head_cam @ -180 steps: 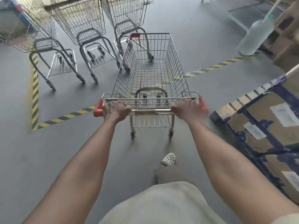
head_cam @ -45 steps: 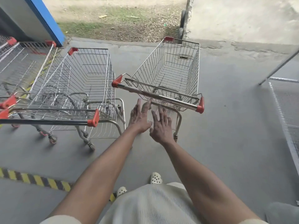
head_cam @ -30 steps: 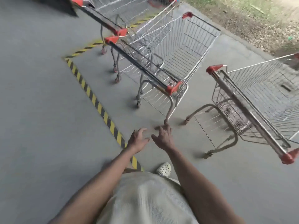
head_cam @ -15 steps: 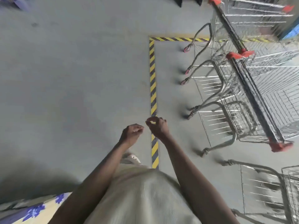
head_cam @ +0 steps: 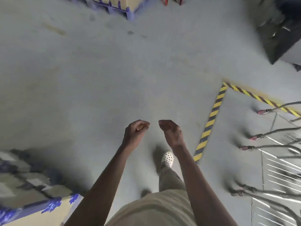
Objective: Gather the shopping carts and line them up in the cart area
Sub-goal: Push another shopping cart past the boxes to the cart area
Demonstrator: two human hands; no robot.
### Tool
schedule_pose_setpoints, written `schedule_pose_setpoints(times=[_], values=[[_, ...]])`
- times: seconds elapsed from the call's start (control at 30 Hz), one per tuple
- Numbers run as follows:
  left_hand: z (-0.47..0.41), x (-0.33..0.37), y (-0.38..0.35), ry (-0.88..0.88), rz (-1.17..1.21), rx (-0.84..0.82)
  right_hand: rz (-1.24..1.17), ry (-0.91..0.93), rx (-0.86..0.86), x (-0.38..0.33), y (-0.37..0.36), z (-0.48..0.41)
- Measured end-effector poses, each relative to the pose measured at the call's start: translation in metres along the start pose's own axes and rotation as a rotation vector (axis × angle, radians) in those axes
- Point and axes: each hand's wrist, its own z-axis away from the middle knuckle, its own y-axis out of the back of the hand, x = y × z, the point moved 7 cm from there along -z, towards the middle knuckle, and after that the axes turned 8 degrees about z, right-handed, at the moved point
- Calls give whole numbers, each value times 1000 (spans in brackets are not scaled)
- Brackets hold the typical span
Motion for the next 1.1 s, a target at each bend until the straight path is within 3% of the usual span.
schedule_pose_setpoints(times=[0.17, 0.4, 0.57, 0.9, 1.1], values=[[-89, 67, 67, -96, 98, 164, -86, 137, -92, -106, -43, -105], [-201, 159, 171, -169, 223, 483, -115, 365, -376, -280, -113, -230], [-246, 187, 238, -142, 345, 700, -126, 396, -514, -367, -163, -288], [-376, 183, 382, -119, 380, 852, -36, 408, -624, -472, -300, -409], [-485, 214, 507, -170, 346, 826, 42, 495, -630, -578, -385, -489]])
